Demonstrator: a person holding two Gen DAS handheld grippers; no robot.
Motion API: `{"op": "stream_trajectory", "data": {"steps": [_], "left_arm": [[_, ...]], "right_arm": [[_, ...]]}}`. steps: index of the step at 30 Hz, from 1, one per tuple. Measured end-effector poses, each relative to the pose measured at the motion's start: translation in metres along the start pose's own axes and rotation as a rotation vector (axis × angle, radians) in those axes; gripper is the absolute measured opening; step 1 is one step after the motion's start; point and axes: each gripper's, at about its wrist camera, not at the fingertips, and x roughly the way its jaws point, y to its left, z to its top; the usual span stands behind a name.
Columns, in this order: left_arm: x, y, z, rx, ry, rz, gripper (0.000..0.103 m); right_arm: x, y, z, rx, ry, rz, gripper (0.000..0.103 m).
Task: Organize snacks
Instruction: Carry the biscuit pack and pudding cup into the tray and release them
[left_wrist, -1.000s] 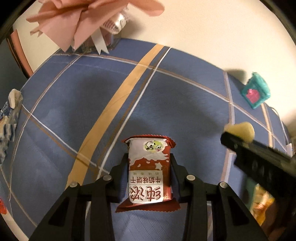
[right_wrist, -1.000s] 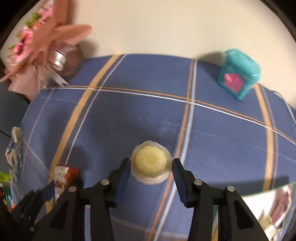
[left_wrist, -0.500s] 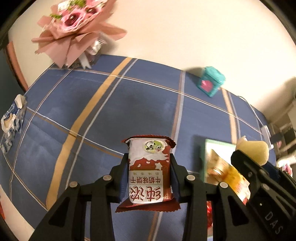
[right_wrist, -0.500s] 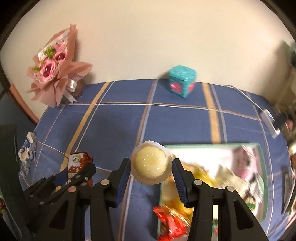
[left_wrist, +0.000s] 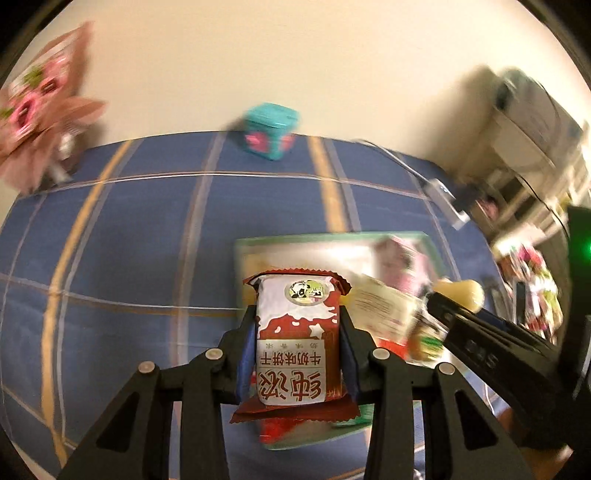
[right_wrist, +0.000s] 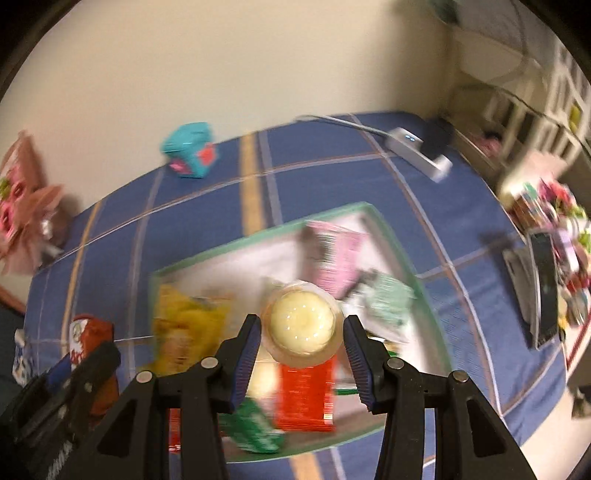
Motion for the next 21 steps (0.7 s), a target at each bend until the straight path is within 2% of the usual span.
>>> {"op": "stream_trajectory", "data": {"steps": [5, 11, 15, 17, 21], "left_arm": [[0.02, -0.035, -0.005, 0.067, 0.045, -0.015, 0.041], [0.037, -0.045, -0.009, 0.082, 0.084, -0.007, 0.041], [0.038, -0.038, -0.008, 0.029, 0.097, -0.042, 0.043], [0.032, -0.035, -0.008, 0.02, 0.088, -0.037, 0.051], [0.009, -0.023, -0.01, 0.0, 0.041, -0.018, 0.053]], "right_arm": [[0.019, -0.029, -0.002, 0.057, 0.058, 0.01, 0.049], [0.041, -0.04, -0.011, 0.085, 0.129, 0.034, 0.05], [0.037, -0.04, -0.012, 0.082, 0.116, 0.041, 0.054], [0.032, -0.039, -0.013, 0.079, 0.107, 0.043, 0.058], [0.017, -0.036, -0.017, 0.065, 0.078, 0.055, 0.058]]}}
